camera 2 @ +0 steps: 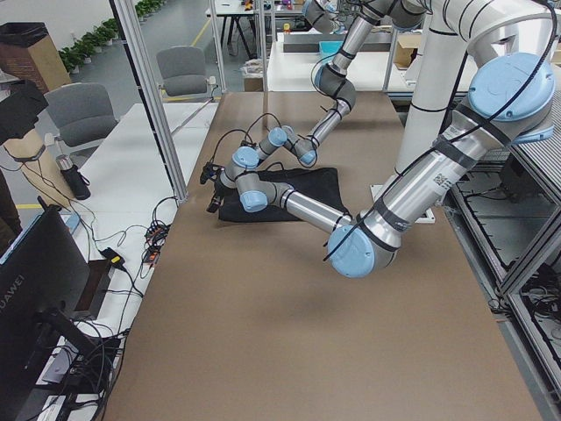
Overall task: Fold clothes
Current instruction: 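Release and move the right gripper to the shirt's far corner, then grasp the shirt's far corner with the right gripper, then pull the far corner outward with the right gripper to square the edge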
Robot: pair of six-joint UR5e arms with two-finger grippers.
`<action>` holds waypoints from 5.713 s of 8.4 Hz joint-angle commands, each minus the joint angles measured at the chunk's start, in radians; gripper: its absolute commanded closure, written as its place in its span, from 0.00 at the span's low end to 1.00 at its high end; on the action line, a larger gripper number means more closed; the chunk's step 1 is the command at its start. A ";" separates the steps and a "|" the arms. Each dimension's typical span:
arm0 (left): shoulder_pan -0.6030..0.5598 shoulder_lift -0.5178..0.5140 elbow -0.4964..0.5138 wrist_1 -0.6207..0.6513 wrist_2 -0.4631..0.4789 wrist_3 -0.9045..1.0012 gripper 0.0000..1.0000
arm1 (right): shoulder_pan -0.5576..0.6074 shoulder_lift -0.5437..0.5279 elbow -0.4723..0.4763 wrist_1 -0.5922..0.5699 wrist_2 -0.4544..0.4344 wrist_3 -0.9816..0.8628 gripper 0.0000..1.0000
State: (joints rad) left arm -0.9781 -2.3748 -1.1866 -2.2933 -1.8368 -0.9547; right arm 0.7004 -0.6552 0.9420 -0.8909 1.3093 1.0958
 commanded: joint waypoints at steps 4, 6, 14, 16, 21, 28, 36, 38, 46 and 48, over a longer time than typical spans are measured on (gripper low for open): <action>-0.002 0.003 0.022 0.000 -0.001 0.013 0.05 | 0.002 0.065 -0.098 0.001 -0.022 -0.072 0.66; -0.005 0.003 0.034 0.000 -0.001 0.014 0.05 | 0.004 0.066 -0.104 0.000 -0.024 -0.105 1.00; -0.002 0.000 0.036 -0.002 -0.001 0.014 0.05 | 0.024 0.083 -0.124 0.001 -0.013 -0.111 0.54; -0.002 0.000 0.036 0.000 -0.001 0.014 0.05 | 0.022 0.083 -0.126 -0.002 -0.018 -0.112 0.54; -0.002 -0.004 0.042 0.002 0.001 0.014 0.05 | 0.014 0.089 -0.158 -0.002 -0.022 -0.114 0.65; -0.013 -0.015 0.048 0.002 -0.001 0.013 0.05 | 0.010 0.115 -0.184 -0.005 -0.021 -0.116 0.63; -0.013 -0.044 0.071 0.005 0.001 0.002 0.05 | 0.021 0.115 -0.183 -0.005 -0.013 -0.139 1.00; -0.011 -0.046 0.071 0.005 0.001 0.001 0.05 | 0.057 0.089 -0.171 0.000 0.022 -0.186 1.00; -0.013 -0.054 0.071 0.005 0.002 -0.004 0.05 | 0.117 -0.038 -0.020 0.003 0.125 -0.231 0.06; -0.013 -0.053 0.073 0.006 0.002 -0.003 0.05 | 0.133 -0.061 0.074 -0.002 0.249 -0.171 0.06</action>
State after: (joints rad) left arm -0.9905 -2.4288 -1.1144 -2.2885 -1.8347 -0.9581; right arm 0.8219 -0.6941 0.9350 -0.8890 1.4571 0.8729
